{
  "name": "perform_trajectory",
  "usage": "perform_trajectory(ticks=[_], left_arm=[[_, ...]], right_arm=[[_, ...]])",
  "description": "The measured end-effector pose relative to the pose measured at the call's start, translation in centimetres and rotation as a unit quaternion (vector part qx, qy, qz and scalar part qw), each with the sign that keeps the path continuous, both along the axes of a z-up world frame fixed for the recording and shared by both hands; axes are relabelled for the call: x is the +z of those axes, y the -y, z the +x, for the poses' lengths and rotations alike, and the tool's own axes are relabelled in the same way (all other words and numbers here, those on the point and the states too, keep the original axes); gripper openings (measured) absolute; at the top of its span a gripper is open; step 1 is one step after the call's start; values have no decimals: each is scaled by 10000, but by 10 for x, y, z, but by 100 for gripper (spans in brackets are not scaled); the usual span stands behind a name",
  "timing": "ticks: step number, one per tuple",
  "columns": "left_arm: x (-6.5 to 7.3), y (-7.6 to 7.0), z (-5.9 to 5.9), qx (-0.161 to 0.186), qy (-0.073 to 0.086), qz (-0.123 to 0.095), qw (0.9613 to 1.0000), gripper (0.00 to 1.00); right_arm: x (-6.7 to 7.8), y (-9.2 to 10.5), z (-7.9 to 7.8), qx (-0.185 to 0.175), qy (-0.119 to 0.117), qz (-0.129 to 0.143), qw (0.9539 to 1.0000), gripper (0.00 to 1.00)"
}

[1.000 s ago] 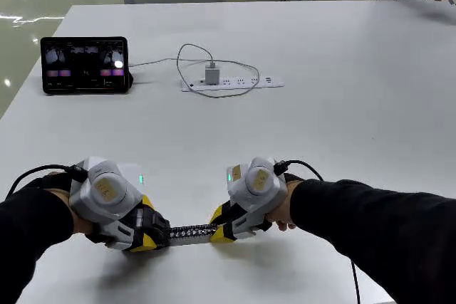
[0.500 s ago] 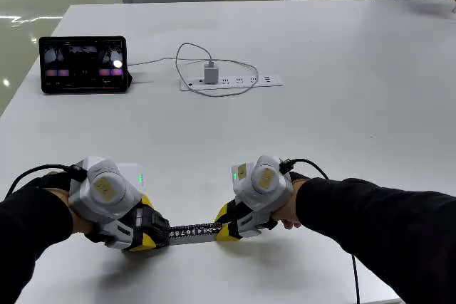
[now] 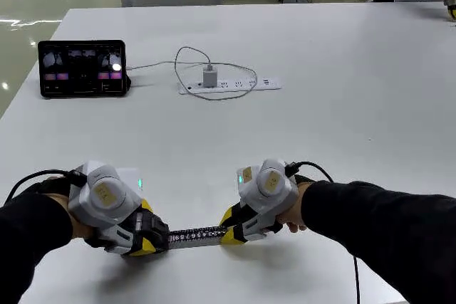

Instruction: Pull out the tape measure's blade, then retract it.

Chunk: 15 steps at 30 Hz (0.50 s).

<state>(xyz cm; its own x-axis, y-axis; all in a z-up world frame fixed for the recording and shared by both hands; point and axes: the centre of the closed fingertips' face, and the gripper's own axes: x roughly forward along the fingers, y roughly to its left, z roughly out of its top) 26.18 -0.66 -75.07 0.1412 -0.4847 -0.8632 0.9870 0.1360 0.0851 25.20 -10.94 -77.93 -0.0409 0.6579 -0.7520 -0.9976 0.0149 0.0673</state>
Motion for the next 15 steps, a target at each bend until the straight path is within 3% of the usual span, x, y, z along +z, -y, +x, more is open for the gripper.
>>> perform_trajectory(ticks=[15], left_arm=[[0, 0, 1, 5, -48, -11, 10000, 33]], right_arm=[[0, 13, 0, -51, -17, -38, 10000, 10]])
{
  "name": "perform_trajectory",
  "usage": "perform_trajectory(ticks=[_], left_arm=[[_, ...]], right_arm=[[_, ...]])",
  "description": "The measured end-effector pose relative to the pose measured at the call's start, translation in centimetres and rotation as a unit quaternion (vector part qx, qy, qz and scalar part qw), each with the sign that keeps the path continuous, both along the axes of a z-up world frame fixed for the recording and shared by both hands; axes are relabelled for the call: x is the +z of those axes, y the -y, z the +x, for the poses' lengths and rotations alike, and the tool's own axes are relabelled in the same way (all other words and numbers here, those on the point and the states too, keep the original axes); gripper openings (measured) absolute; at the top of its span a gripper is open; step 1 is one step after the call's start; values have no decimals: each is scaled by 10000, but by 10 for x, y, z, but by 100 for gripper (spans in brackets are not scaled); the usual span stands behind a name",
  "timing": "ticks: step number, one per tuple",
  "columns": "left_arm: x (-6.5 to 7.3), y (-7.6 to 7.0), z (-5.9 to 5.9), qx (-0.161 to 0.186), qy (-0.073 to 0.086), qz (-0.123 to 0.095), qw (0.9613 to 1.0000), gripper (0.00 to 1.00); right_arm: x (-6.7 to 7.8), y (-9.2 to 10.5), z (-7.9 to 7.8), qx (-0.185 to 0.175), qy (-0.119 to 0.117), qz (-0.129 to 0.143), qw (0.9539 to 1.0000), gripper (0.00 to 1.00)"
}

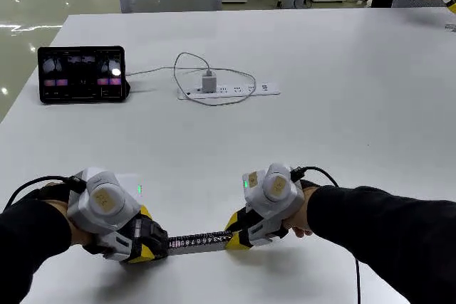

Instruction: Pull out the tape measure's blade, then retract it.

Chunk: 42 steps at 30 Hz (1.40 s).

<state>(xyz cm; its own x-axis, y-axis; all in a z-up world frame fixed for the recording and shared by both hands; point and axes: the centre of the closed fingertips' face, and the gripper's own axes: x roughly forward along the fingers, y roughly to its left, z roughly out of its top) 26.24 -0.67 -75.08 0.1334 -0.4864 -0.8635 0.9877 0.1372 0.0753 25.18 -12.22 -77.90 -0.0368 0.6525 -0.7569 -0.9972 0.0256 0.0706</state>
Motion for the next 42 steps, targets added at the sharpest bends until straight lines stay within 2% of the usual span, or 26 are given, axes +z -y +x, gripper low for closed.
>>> perform_trajectory(ticks=[42], left_arm=[[0, 1, -1, -26, 20, -15, 10000, 33]], right_arm=[[0, 31, 2, -151, -27, -76, 9999, 10]])
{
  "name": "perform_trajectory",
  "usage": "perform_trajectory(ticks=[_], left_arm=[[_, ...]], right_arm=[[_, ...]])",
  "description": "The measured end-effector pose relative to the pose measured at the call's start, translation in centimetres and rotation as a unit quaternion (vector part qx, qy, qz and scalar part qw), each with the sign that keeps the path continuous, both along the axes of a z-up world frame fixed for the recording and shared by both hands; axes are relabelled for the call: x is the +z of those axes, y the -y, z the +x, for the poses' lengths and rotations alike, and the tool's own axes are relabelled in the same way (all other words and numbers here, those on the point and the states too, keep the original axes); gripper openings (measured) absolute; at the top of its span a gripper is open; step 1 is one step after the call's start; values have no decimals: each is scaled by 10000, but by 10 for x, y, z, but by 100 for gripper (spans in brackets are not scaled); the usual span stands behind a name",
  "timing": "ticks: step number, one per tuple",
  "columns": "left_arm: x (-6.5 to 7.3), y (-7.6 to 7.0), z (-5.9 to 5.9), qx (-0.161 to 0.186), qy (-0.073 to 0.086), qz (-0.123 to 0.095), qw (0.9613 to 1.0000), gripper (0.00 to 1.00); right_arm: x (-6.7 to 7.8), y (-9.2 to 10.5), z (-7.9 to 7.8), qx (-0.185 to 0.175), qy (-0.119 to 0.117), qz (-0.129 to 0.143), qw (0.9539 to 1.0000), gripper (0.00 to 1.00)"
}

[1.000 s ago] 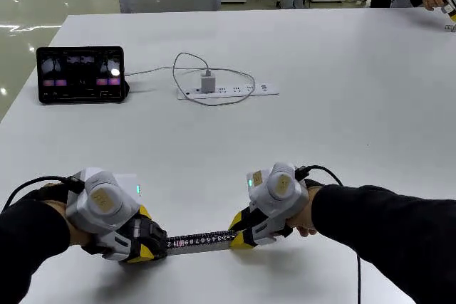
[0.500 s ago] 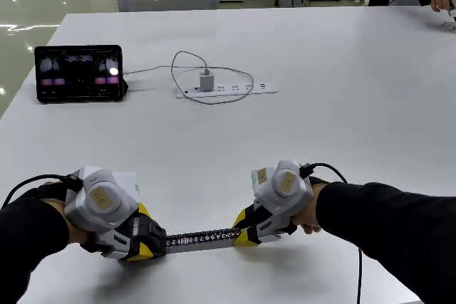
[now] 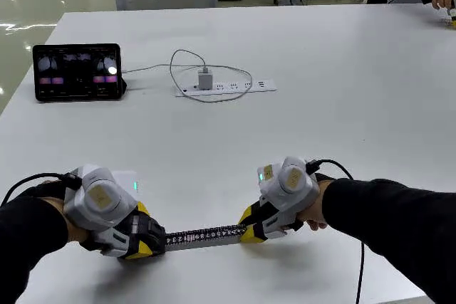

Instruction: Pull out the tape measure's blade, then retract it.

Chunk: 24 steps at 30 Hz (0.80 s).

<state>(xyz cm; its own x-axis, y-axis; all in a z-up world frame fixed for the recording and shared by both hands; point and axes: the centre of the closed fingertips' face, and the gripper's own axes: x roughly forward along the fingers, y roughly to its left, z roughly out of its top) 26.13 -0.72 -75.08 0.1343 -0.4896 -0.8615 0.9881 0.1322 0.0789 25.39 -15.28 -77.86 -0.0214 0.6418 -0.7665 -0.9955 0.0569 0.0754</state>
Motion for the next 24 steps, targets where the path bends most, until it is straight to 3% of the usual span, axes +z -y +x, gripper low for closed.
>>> perform_trajectory(ticks=[24], left_arm=[[0, 0, 1, 9, 2, 4, 10000, 33]], right_arm=[[1, 17, 0, -39, 10, -31, 10000, 10]])
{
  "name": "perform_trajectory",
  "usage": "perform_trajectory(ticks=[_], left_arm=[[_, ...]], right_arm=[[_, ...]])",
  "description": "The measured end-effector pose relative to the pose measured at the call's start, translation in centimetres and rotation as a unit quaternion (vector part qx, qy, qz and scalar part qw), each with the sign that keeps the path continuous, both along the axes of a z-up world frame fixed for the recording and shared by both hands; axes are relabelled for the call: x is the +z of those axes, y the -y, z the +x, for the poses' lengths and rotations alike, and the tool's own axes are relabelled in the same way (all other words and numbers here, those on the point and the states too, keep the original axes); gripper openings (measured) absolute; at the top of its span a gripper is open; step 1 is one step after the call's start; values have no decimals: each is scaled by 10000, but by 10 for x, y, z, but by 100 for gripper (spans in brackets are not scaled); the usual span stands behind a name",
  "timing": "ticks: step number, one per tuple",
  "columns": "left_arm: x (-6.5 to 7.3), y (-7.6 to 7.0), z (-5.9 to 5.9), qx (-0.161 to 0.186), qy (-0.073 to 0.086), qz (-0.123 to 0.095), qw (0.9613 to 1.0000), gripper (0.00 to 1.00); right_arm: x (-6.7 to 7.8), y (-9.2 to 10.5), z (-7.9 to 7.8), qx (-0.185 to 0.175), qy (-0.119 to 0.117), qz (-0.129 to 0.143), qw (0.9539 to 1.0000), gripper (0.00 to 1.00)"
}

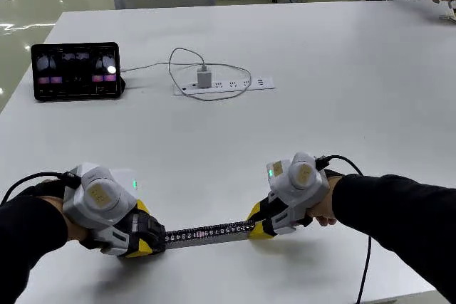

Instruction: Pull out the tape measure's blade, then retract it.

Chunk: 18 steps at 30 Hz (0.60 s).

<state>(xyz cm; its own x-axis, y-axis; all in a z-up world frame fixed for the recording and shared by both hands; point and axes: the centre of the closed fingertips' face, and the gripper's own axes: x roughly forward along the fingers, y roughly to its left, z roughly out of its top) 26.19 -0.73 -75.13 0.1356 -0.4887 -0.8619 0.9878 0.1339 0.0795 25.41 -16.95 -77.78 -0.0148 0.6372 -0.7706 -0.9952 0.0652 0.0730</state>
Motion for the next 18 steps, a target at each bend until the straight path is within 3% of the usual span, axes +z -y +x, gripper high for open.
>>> perform_trajectory(ticks=[18], left_arm=[[0, 0, 0, -6, 6, 1, 10000, 33]], right_arm=[[-1, 9, 0, -2, 26, -53, 10000, 10]])
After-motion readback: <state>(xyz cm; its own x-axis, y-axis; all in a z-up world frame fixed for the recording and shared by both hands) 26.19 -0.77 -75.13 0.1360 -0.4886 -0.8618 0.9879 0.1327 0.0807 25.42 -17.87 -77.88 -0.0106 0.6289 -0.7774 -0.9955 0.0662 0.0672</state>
